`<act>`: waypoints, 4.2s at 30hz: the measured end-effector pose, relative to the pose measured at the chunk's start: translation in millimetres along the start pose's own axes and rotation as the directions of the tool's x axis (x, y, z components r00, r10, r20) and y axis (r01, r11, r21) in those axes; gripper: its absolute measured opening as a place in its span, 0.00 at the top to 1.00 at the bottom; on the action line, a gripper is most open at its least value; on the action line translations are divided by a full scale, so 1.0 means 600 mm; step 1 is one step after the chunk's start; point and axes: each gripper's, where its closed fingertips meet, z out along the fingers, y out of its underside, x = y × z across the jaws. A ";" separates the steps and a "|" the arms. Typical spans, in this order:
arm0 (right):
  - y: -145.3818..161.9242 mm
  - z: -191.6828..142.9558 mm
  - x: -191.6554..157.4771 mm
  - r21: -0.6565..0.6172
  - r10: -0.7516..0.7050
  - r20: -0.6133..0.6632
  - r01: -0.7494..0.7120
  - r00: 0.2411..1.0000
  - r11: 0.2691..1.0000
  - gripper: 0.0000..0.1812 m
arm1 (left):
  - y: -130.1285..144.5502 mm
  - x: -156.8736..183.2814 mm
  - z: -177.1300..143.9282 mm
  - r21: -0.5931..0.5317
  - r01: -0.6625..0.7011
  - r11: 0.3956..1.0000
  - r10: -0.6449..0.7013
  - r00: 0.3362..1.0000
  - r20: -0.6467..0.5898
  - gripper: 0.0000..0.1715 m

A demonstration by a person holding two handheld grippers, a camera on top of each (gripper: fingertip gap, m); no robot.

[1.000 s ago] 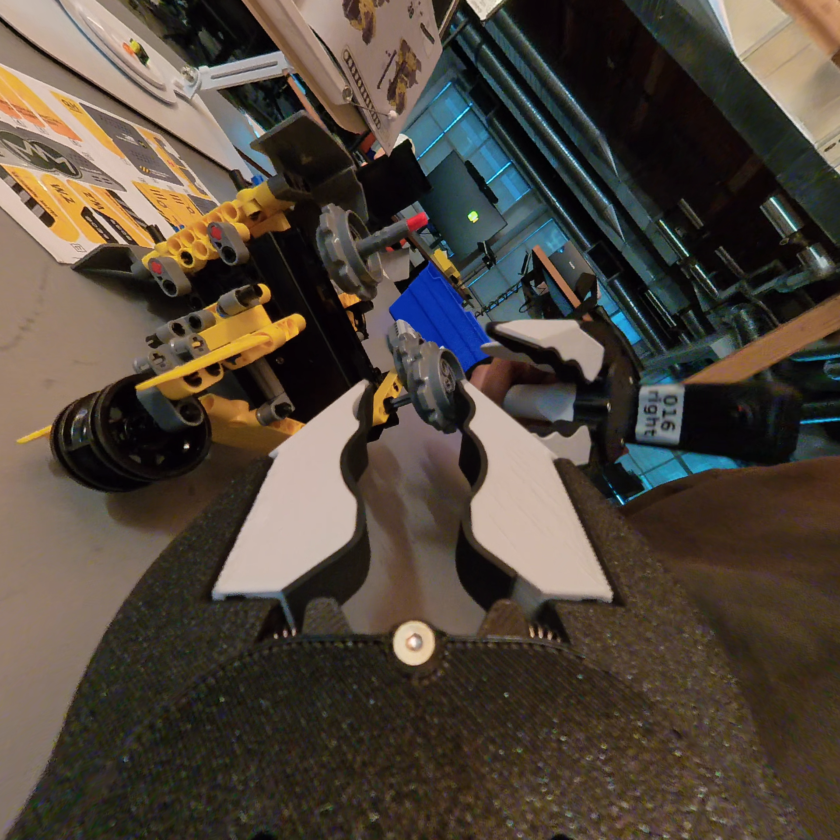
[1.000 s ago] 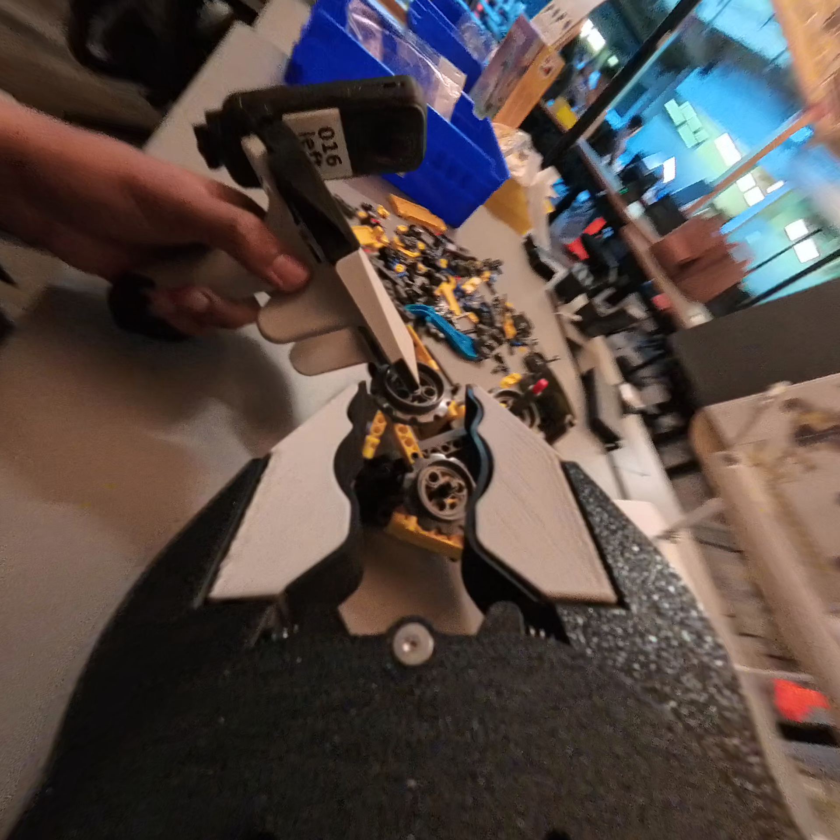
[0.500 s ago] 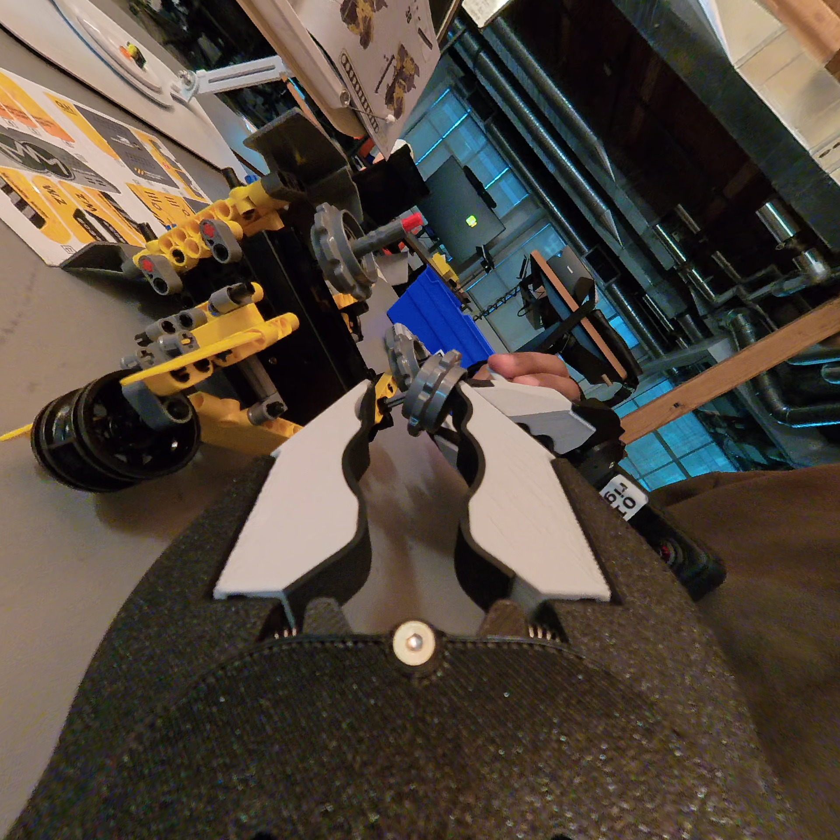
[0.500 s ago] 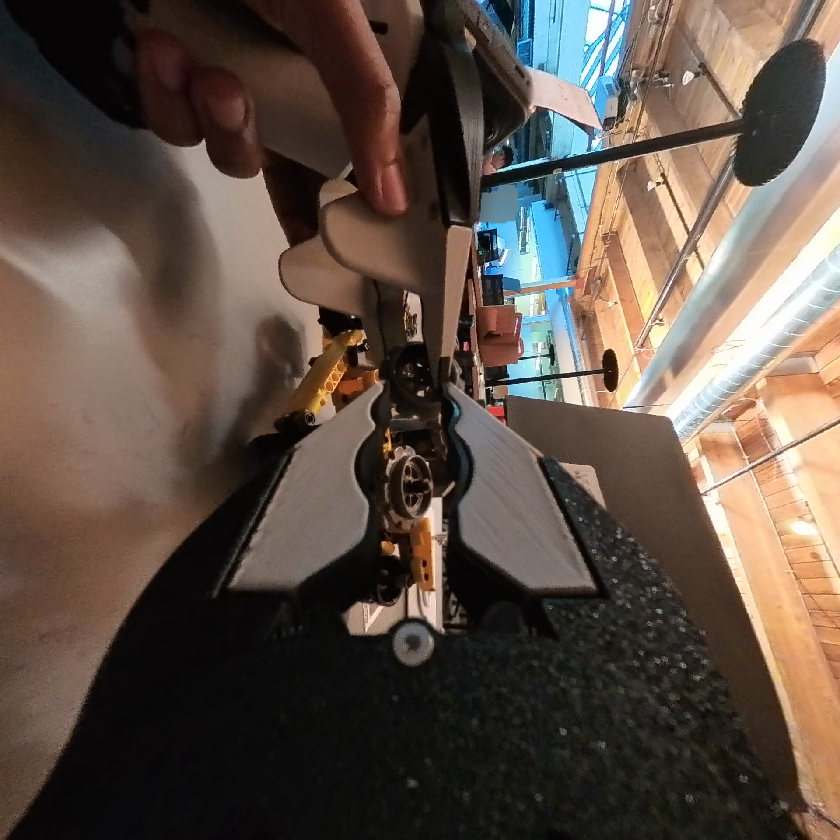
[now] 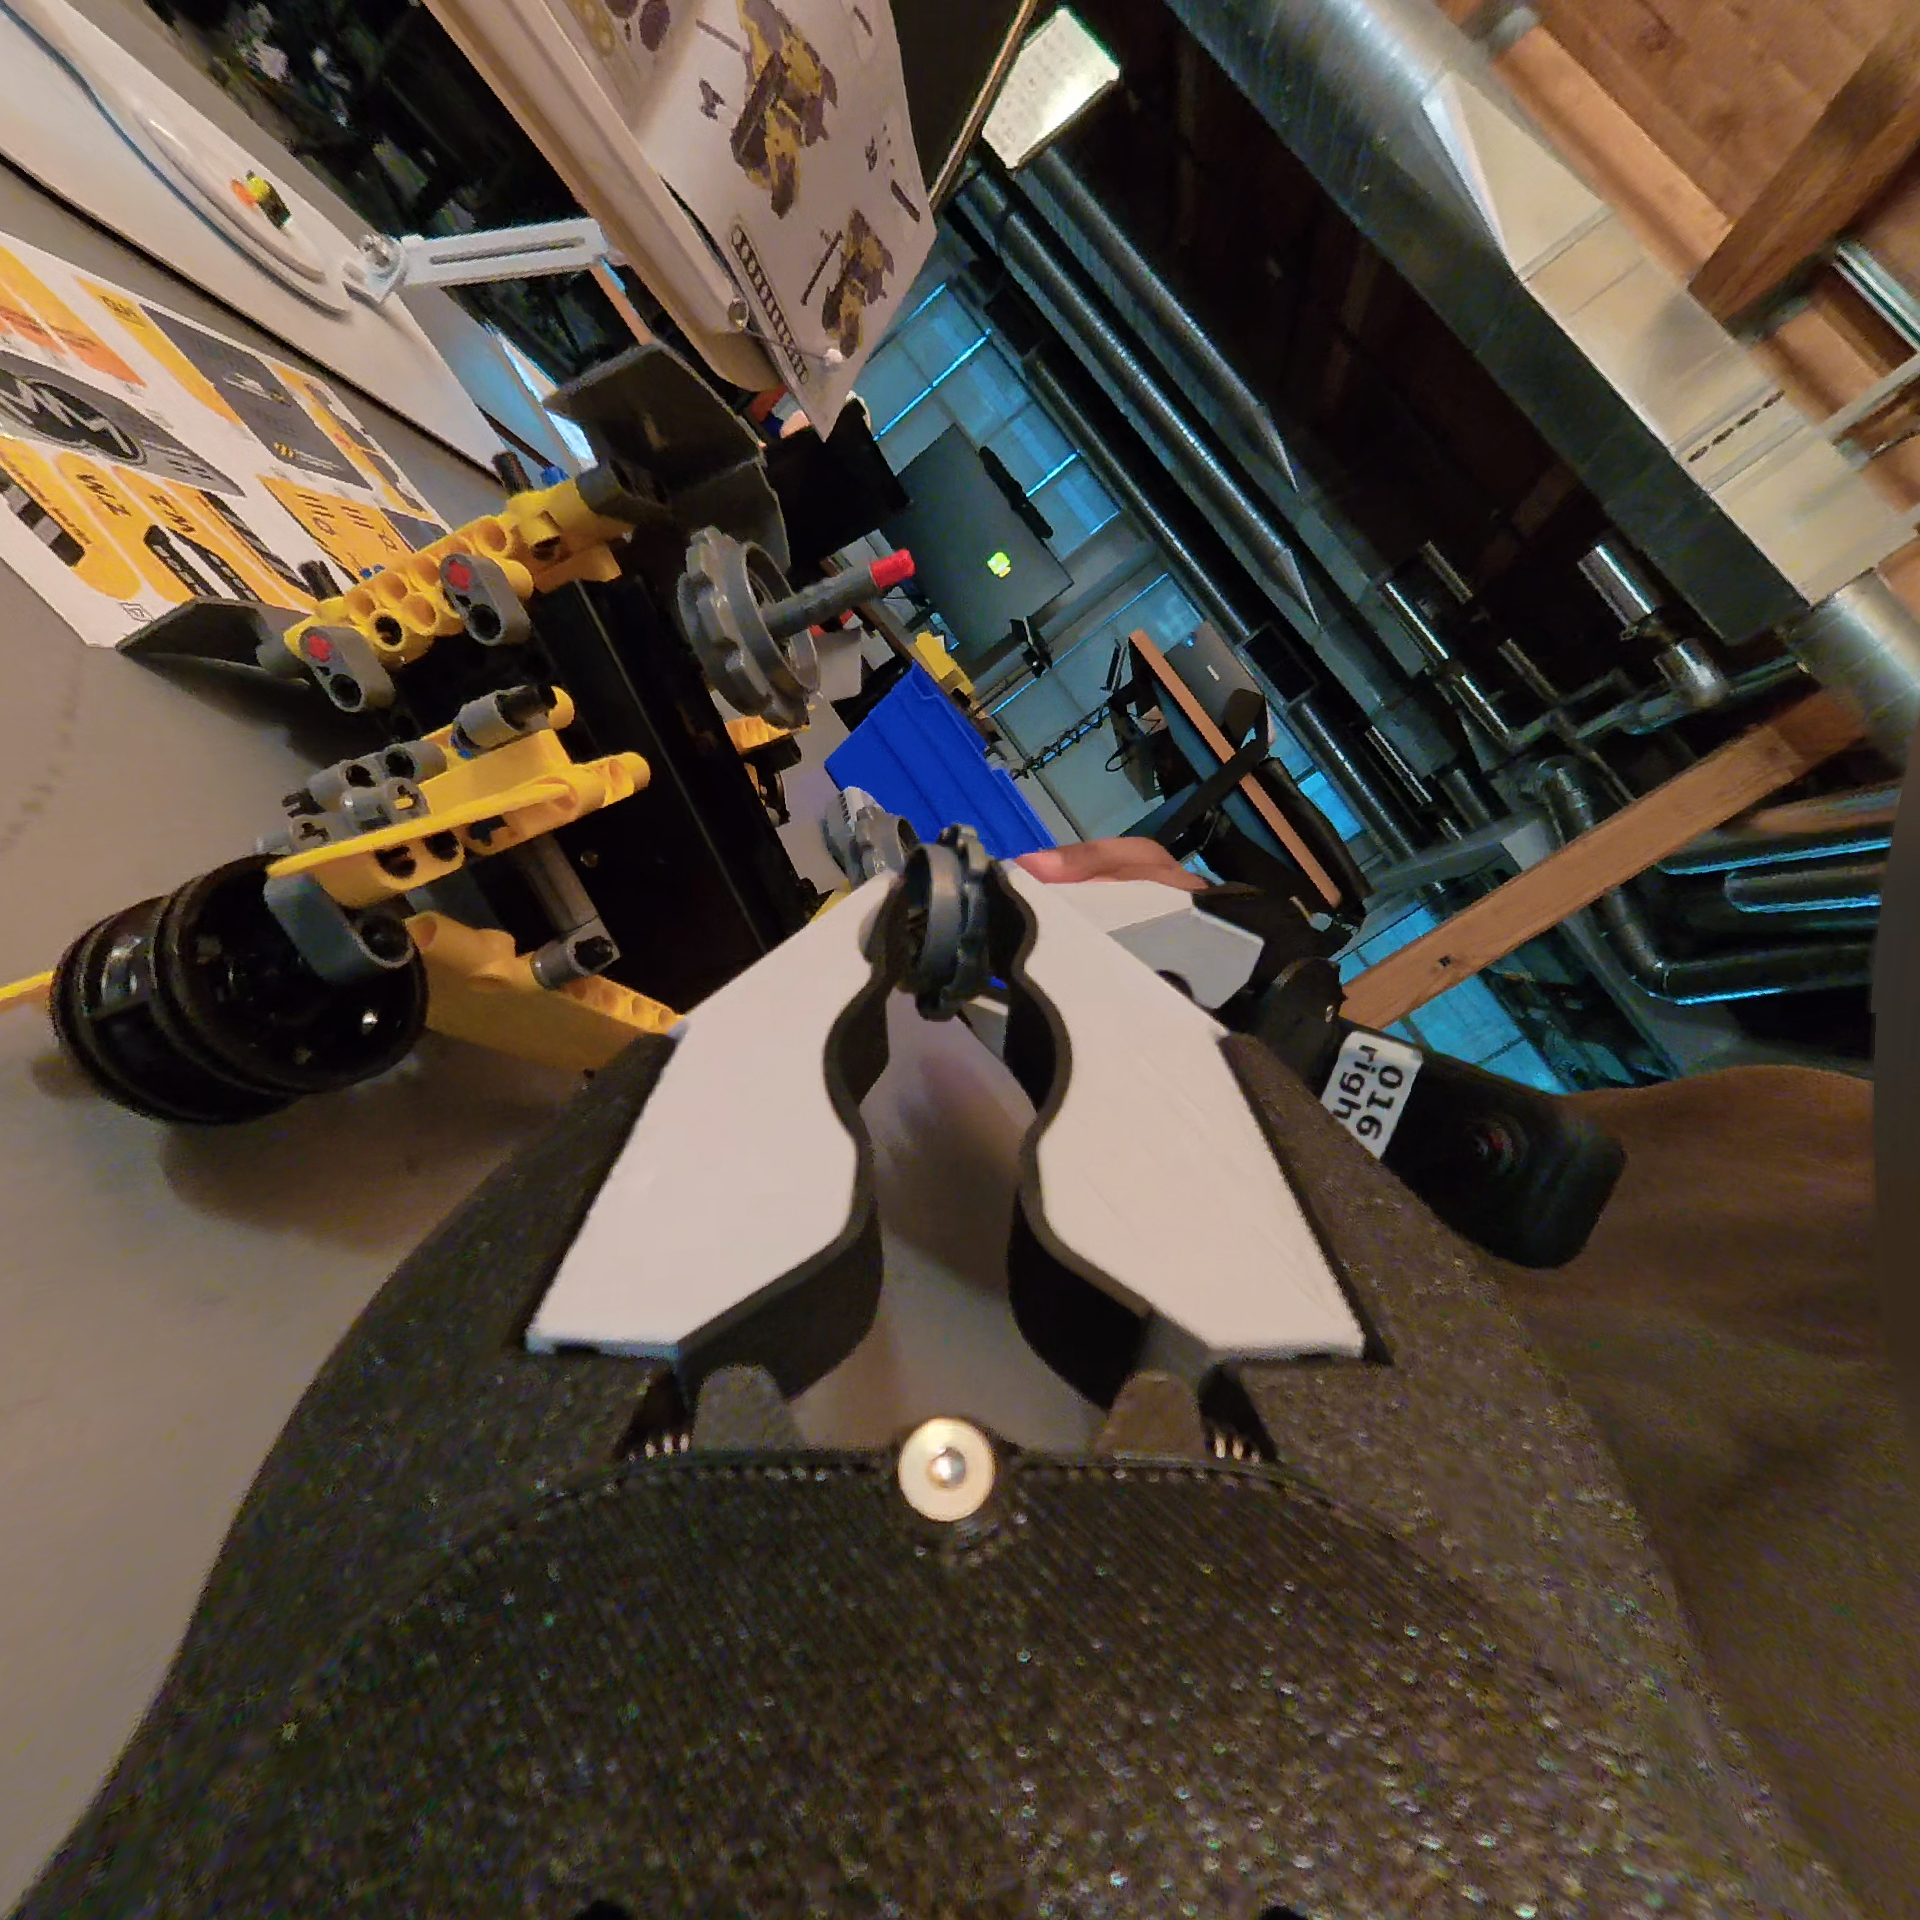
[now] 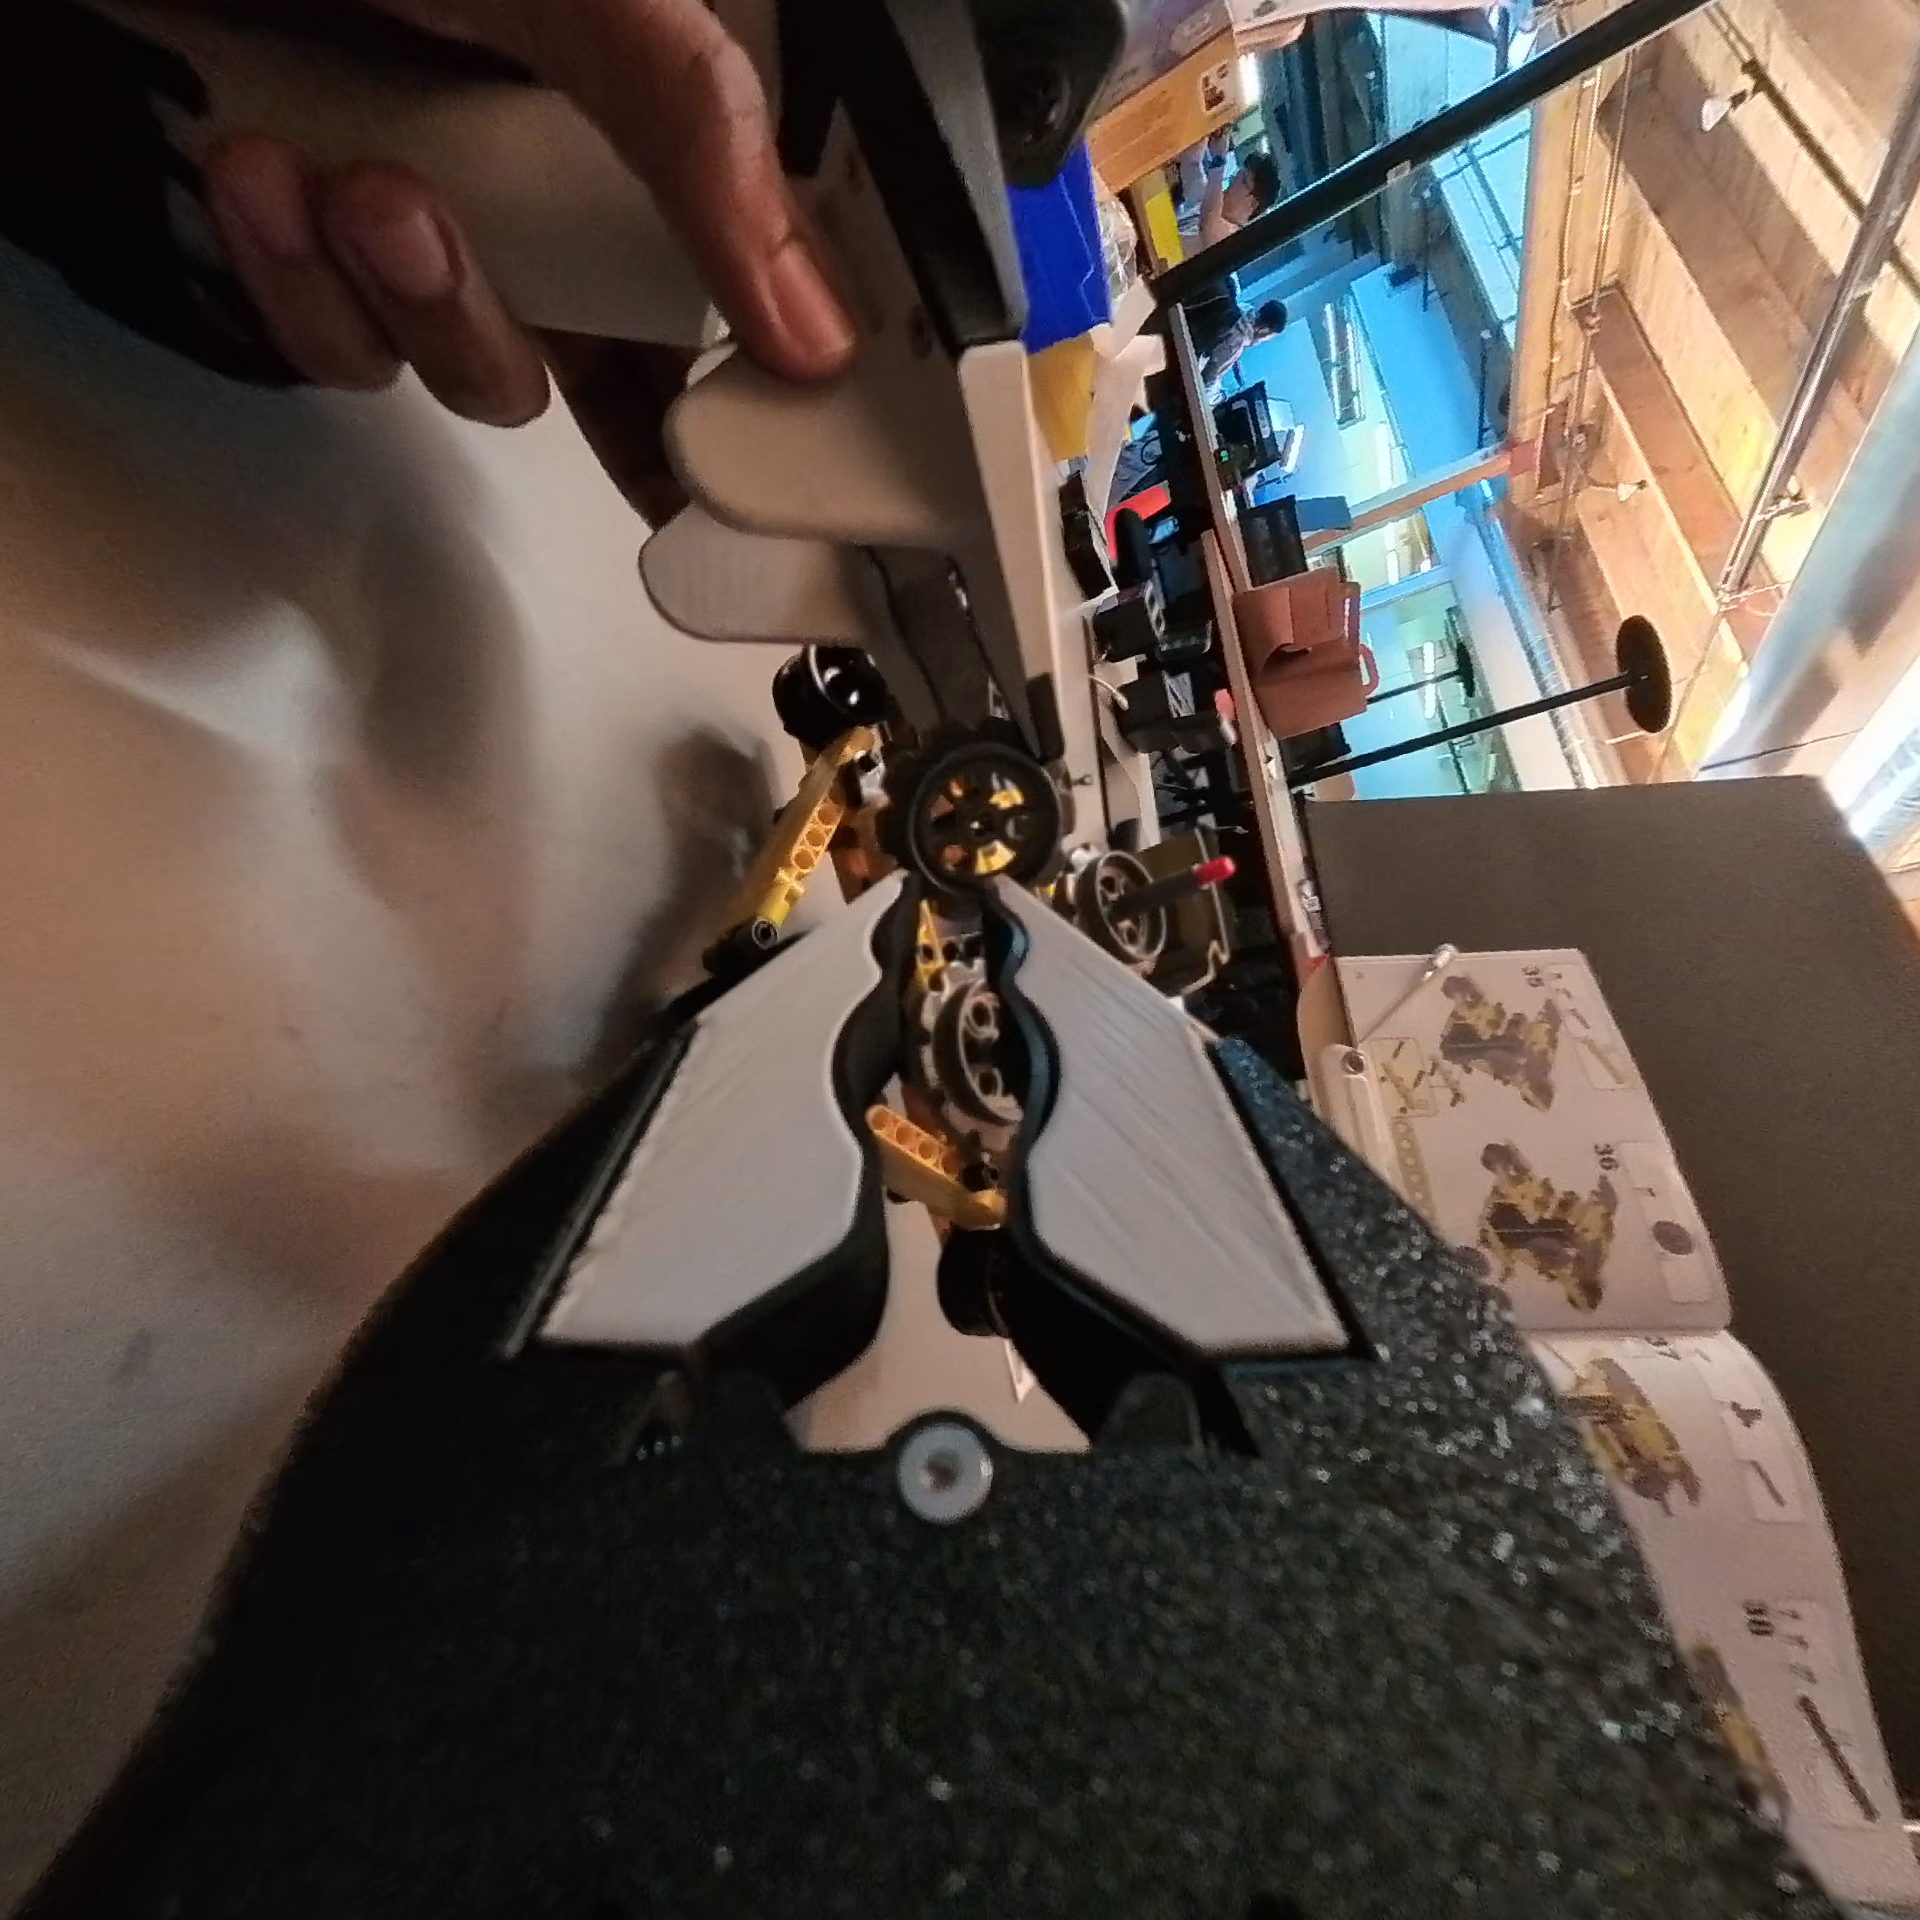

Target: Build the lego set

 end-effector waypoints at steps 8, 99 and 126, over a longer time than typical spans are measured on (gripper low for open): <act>-0.012 0.004 0.015 -0.048 0.240 0.102 -0.237 0.965 0.970 0.84 | -0.009 -0.005 0.004 0.023 -0.006 1.000 0.006 1.000 0.007 0.95; 0.081 -0.065 -0.147 -0.592 0.736 0.274 -0.494 0.620 0.636 0.72 | -0.011 -0.019 -0.046 0.062 -0.044 0.997 0.043 0.999 0.017 0.93; -0.016 -0.035 0.051 -0.263 0.501 0.283 -0.436 0.818 0.860 0.78 | 0.043 -0.032 -0.020 -0.136 0.000 0.991 0.013 0.996 0.092 0.64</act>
